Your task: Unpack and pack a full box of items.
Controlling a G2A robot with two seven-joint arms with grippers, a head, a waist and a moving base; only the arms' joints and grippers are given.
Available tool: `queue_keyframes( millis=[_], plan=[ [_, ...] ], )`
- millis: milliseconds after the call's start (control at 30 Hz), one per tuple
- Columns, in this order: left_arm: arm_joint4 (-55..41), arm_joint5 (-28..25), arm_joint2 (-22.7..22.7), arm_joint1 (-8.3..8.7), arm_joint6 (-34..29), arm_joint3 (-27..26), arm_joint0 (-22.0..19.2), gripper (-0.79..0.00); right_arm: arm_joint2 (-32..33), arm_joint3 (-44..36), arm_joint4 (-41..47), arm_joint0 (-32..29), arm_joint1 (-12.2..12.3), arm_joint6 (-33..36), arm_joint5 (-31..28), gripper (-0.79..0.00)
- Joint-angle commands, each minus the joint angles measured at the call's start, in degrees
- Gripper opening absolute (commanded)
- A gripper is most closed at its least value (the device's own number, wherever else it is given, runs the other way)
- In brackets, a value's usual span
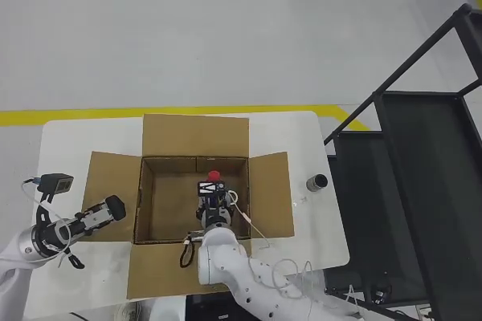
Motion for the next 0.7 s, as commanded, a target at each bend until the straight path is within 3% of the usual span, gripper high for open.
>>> queue_keyframes(
  millis=[0, 133, 267, 367, 533, 667],
  plan=[
    [0.0, 0.0, 0.0, 0.00, 0.0, 0.0, 0.0, 0.000, 0.5, -0.7, 0.7, -0.4, -0.2, -1.3, -0.2, 0.000],
    [0.0, 0.0, 0.0, 0.00, 0.0, 0.0, 0.0, 0.000, 2.7, -5.6, 2.4, -3.6, 0.1, -5.3, -1.7, 0.000],
    [0.0, 0.0, 0.0, 0.00, 0.0, 0.0, 0.0, 0.000, 5.5, -15.4, 2.6, -10.3, 1.5, -11.0, -7.7, 0.000],
    [0.0, 0.0, 0.0, 0.00, 0.0, 0.0, 0.0, 0.000, 9.4, -24.0, 5.0, -15.8, 3.6, -16.3, -16.1, 0.000],
    [0.0, 0.0, 0.0, 0.00, 0.0, 0.0, 0.0, 0.000, 18.2, -37.3, 11.4, -29.4, 7.8, -31.2, -32.0, 0.000],
    [0.0, 0.0, 0.0, 0.00, 0.0, 0.0, 0.0, 0.000, 24.9, -43.5, 17.5, -41.2, 10.1, -44.9, -43.1, 0.000]
  ],
)
